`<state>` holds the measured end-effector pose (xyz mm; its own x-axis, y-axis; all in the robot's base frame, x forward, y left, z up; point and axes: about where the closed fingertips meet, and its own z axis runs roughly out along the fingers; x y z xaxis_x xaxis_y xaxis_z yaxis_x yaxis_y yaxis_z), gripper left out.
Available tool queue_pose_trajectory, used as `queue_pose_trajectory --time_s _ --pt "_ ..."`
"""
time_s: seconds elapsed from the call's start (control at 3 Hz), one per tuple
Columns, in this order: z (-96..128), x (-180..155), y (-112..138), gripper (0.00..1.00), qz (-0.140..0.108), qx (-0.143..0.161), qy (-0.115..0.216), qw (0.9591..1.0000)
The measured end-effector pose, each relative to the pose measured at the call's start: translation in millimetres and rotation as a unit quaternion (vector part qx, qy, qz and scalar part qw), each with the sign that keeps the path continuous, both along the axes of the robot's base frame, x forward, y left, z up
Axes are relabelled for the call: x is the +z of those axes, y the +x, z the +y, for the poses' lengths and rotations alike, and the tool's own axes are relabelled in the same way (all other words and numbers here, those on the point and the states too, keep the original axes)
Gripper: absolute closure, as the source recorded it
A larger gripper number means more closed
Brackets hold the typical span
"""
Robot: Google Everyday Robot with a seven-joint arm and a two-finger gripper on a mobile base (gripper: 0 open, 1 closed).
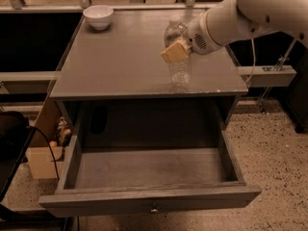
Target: Pick water bottle from top drawer and place on counter
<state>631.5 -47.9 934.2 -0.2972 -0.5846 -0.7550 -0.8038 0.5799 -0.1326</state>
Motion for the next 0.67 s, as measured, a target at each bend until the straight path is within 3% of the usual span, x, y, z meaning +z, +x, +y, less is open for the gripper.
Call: queue_pose_trajectory --time_s 0.33,0.67 --pt "-7.5 -3.6 3.9 1.0 -0.013 -0.023 0.009 0.9996" --pt "-14.7 -8.2 7.8 1.0 -0.004 -0.046 0.022 0.9987"
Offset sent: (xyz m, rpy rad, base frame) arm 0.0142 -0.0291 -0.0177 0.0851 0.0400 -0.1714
